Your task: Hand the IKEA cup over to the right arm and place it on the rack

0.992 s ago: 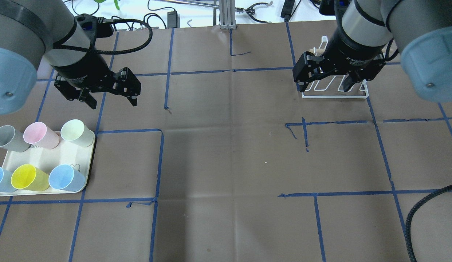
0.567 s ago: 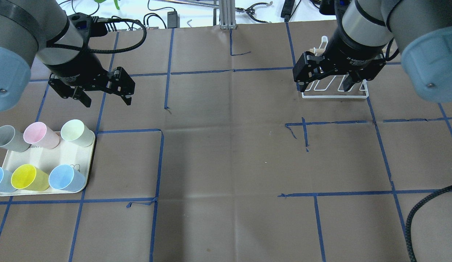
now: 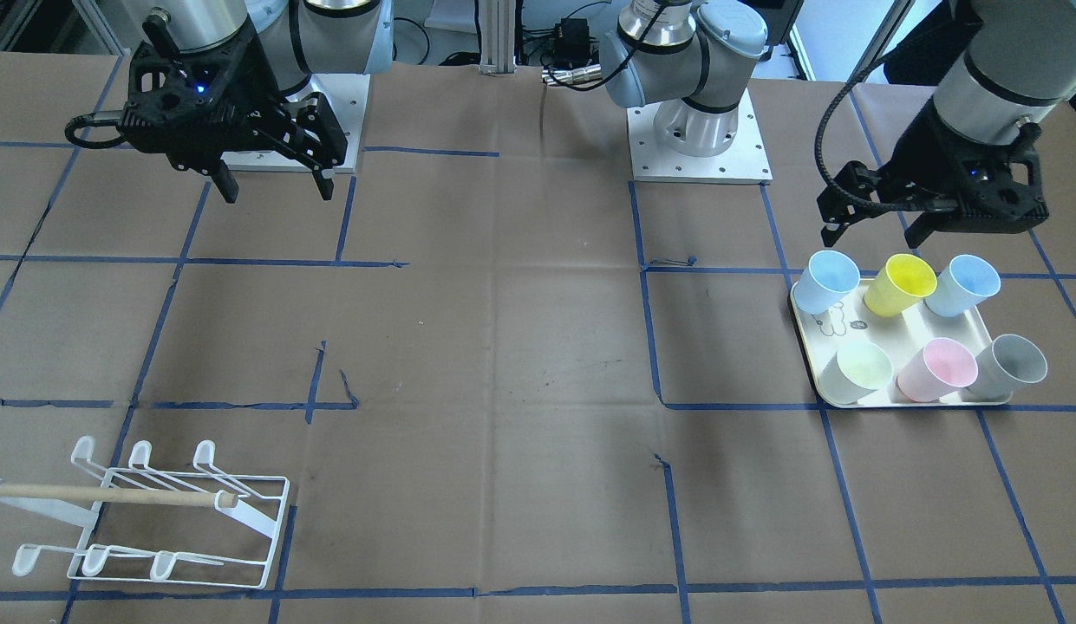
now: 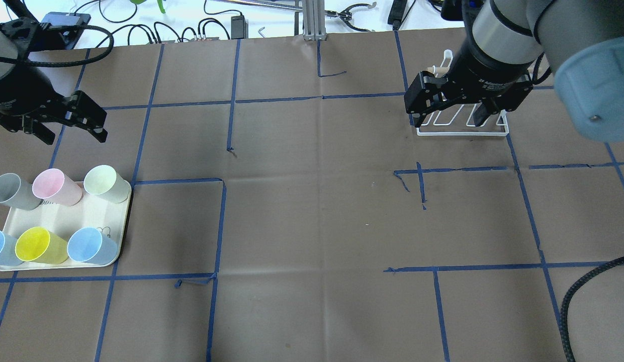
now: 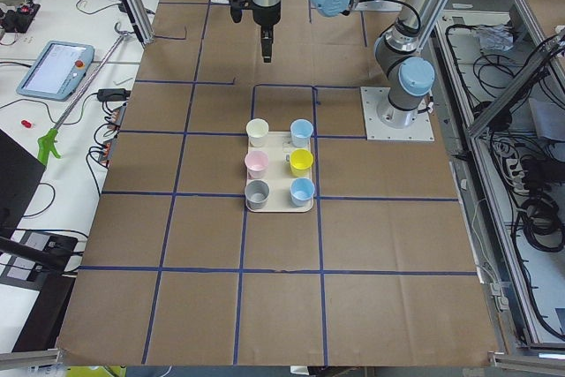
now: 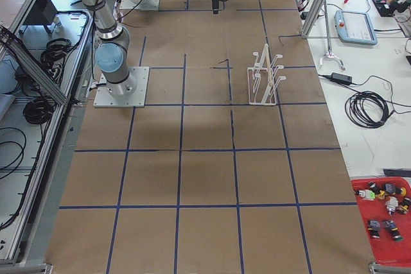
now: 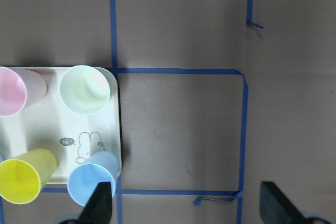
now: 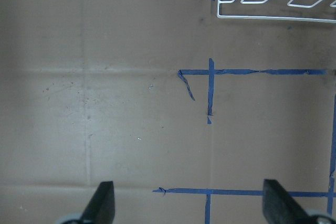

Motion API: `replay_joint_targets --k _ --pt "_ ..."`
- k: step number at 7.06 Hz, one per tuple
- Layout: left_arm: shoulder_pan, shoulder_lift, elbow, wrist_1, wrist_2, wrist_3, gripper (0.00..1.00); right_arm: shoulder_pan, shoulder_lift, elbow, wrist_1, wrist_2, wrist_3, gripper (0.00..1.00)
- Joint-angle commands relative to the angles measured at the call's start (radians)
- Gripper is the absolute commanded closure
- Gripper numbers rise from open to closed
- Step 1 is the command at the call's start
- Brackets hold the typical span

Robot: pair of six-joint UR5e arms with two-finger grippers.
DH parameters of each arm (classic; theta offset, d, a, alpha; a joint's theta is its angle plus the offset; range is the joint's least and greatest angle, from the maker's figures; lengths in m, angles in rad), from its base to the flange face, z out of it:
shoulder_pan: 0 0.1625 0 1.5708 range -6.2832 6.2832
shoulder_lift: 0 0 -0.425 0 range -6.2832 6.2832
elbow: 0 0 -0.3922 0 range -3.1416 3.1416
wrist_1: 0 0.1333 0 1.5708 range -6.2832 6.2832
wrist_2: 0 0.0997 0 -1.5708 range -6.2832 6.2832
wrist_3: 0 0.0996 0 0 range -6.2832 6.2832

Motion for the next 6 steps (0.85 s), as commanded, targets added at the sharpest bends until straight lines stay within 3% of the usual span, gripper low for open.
replay_joint_targets --k 1,4,6 --pt "0.082 -0.027 -0.01 0.048 0.001 0.106 0.0 0.0 0.0 0.0 0.0 0.0 0.0 0.0" --pt "0.084 -0.132 -0.041 0.178 -0.007 0.113 0.0 0.0 0.0 -0.002 -0.001 0.0 0.0 0.0" --pt "0.081 -0.192 -0.142 0.375 -0.022 0.108 0.0 0.0 0.0 -0.002 -0.001 0.0 0.0 0.0"
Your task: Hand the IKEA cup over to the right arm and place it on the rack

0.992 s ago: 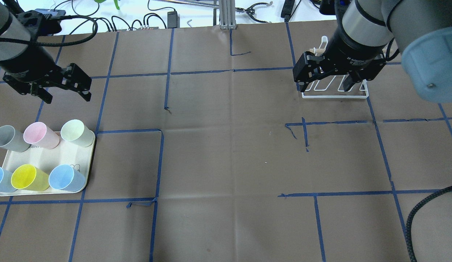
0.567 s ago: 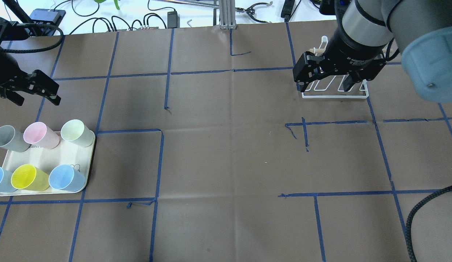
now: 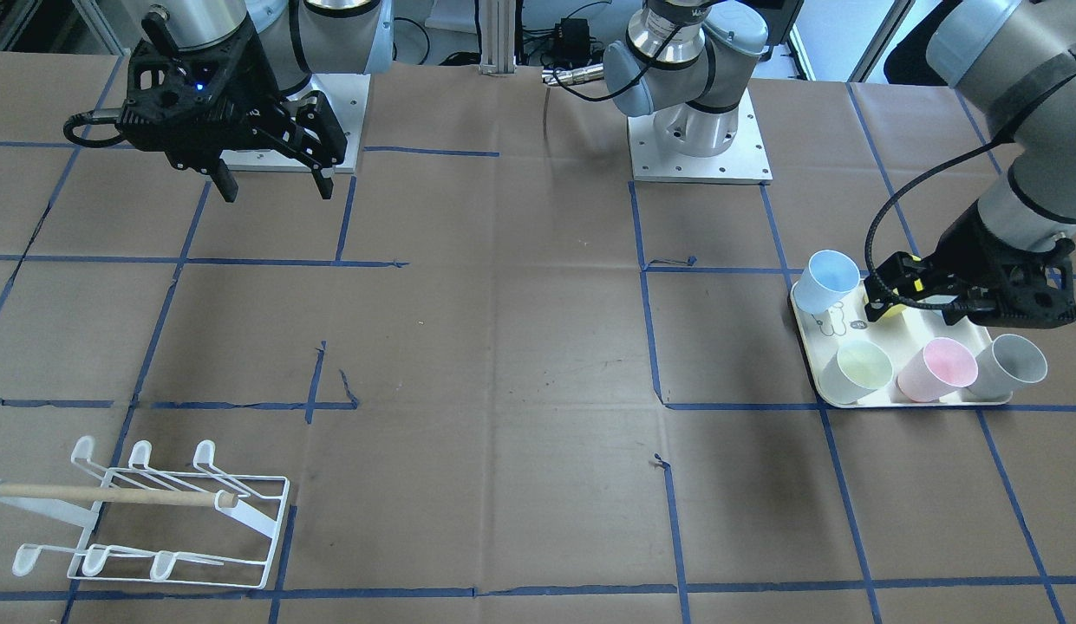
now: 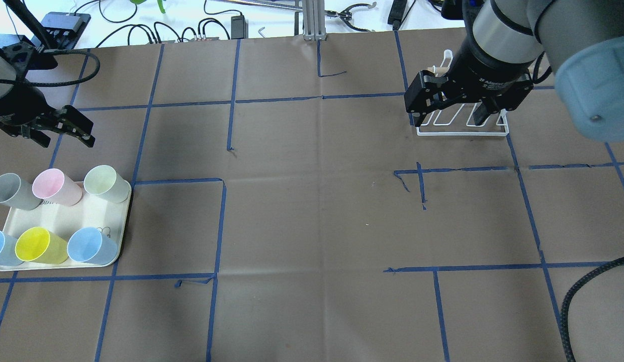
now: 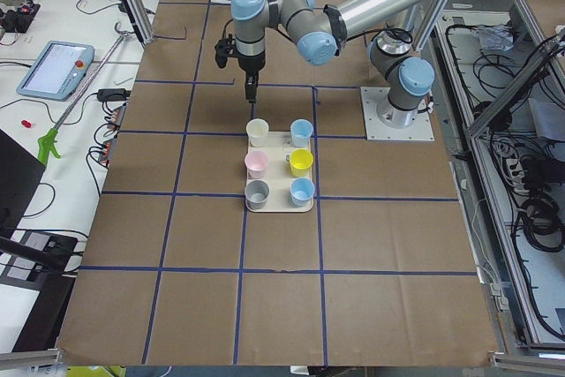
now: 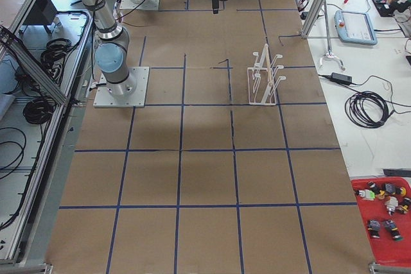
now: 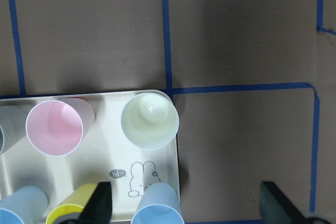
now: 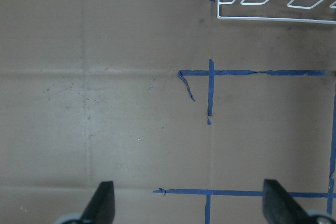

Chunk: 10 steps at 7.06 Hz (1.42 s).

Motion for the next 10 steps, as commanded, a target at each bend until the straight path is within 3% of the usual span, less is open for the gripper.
replay_joint_targets --k 1,4,8,9,10 --pt "-0.002 -0.046 -0.118 0.188 -0.02 -0.002 0.0 0.0 0.002 0.001 0.0 0.0 0.0 0.0" --pt "-0.001 -0.091 -0.266 0.406 -0.017 -0.003 0.0 0.0 0.003 0.001 0.0 0.0 0.0 0.0" --pt "-0.001 -0.108 -0.321 0.44 -0.003 -0.031 0.01 0.0 0.003 0.005 0.0 0.002 0.003 0.0" --pt "-0.001 -0.108 -0.315 0.439 -0.003 -0.03 0.15 0.0 0.005 0.005 0.0 0.005 0.005 0.0" --pt "0.001 -0.108 -0.31 0.437 -0.001 -0.026 0.37 0.0 0.005 0.006 0.0 0.008 0.005 0.0"
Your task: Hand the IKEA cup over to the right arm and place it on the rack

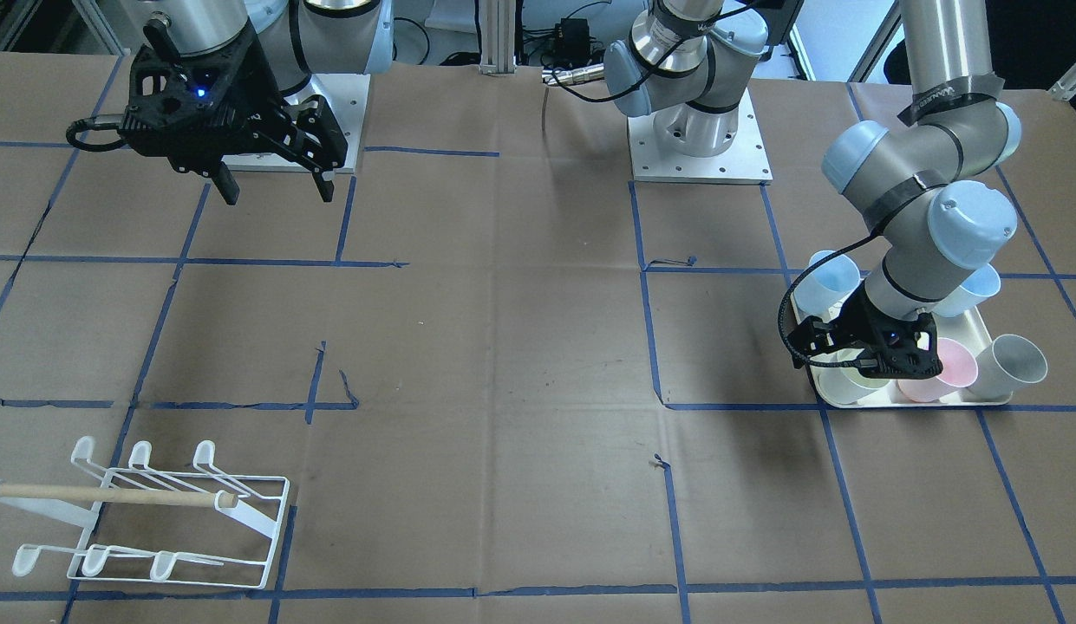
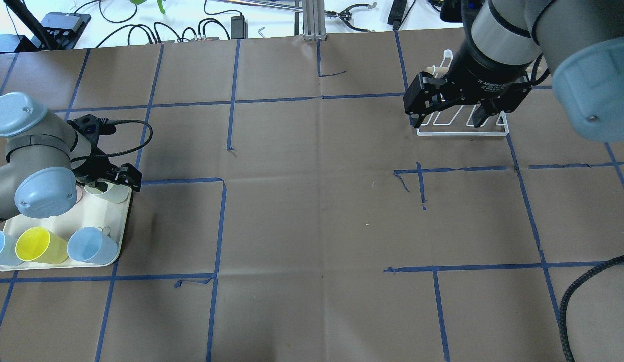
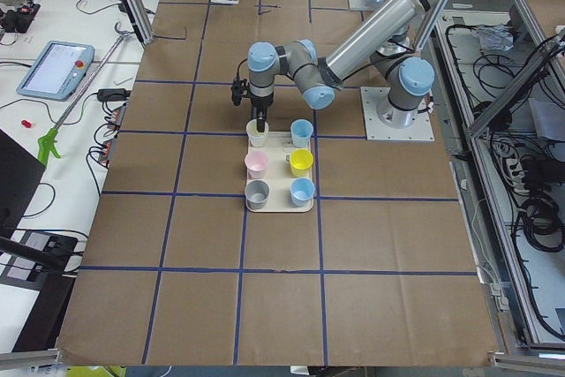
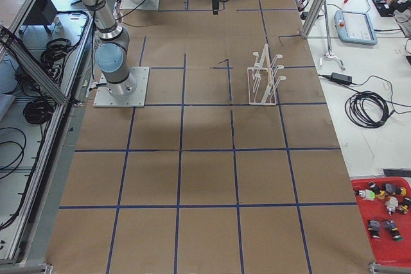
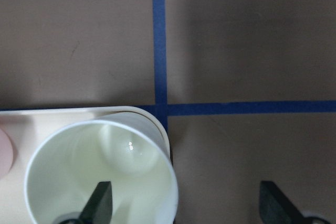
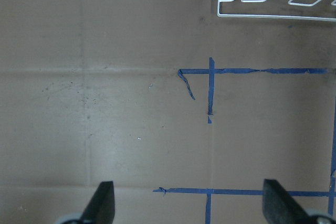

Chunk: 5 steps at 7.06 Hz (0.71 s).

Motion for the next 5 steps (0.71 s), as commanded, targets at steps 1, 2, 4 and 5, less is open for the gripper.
replay_joint_targets --k 1,2,4,5 --pt "0.004 0.001 0.005 -0.001 0.008 0.003 0.56 0.002 0.002 0.001 0.0 0.007 0.005 0.0" --pt "0.021 0.001 0.008 -0.003 0.012 0.006 0.76 0.002 0.001 0.006 0.0 0.008 0.005 0.0" --pt "0.049 0.003 0.011 -0.003 0.008 0.029 1.0 0.002 0.001 0.007 0.0 0.007 -0.006 0.0" --pt "0.047 0.01 0.026 -0.008 0.008 0.03 1.0 0.002 0.001 0.007 -0.017 0.008 0.001 0.0"
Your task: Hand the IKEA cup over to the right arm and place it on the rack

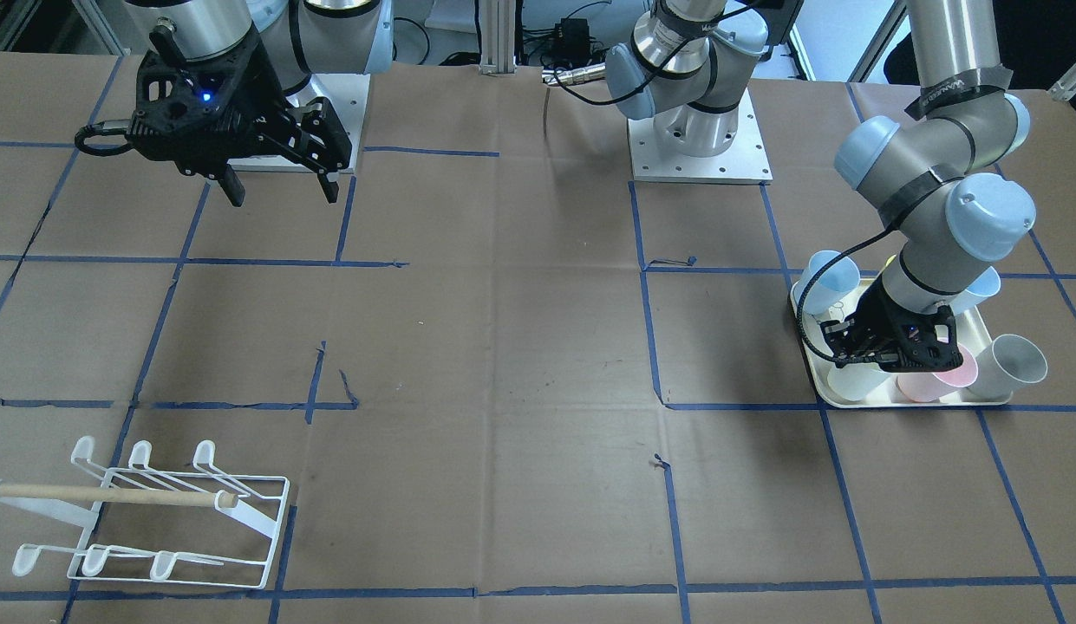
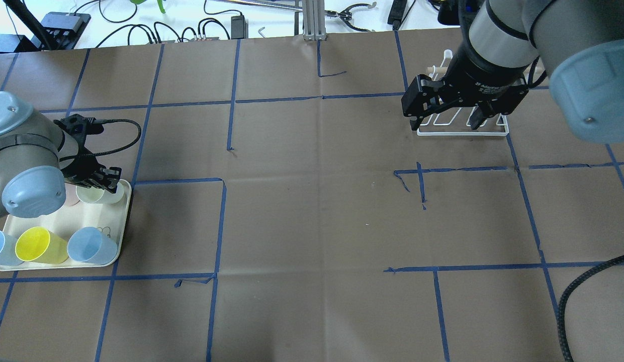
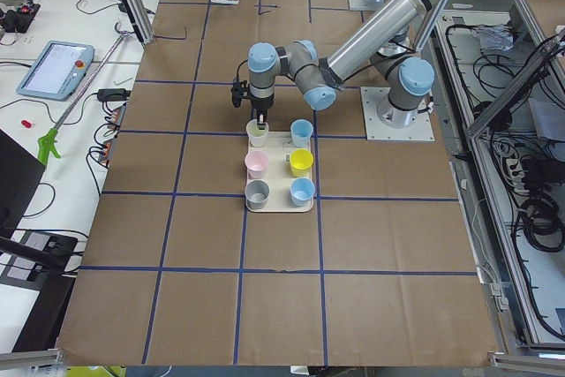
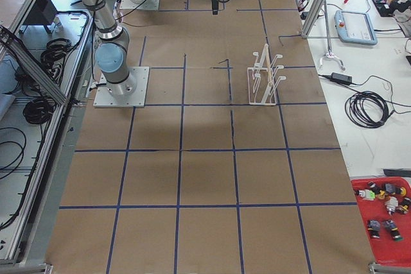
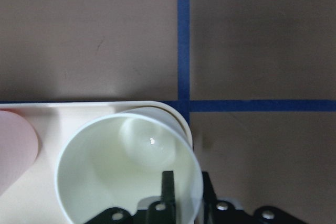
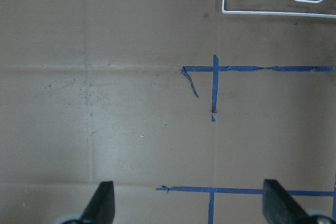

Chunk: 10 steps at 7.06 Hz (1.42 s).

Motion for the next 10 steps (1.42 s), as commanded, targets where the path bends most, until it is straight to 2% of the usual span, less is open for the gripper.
replay_joint_targets --k 1,2,3,5,6,7,8,9,10 --pt "-0.007 0.04 0.049 -0.048 -0.004 0.004 1.0 0.0 -0.001 0.015 -0.06 0.003 0.009 0.0" --pt "-0.016 0.069 0.118 -0.163 -0.014 -0.006 1.0 0.0 -0.007 0.048 -0.165 0.003 0.01 0.0" --pt "-0.056 0.084 0.228 -0.309 -0.014 -0.011 1.0 0.003 -0.006 0.093 -0.326 0.012 0.01 0.0" --pt "-0.176 0.083 0.452 -0.603 -0.024 -0.134 1.0 0.005 -0.012 0.172 -0.602 0.105 0.01 0.0" --pt "-0.262 0.086 0.52 -0.676 -0.034 -0.251 1.0 0.005 -0.015 0.215 -0.758 0.166 0.012 0.0" --pt "-0.363 0.084 0.554 -0.688 -0.034 -0.389 1.0 0.005 -0.012 0.249 -0.868 0.294 0.053 0.0" --pt "-0.428 0.09 0.557 -0.688 -0.042 -0.463 1.0 0.005 -0.01 0.287 -0.966 0.362 0.197 0.0" --pt "-0.464 0.106 0.557 -0.677 -0.106 -0.467 1.0 0.005 -0.01 0.343 -1.09 0.365 0.399 0.0" --pt "-0.465 0.124 0.547 -0.656 -0.208 -0.452 1.0 0.005 -0.01 0.404 -1.232 0.365 0.59 0.0"
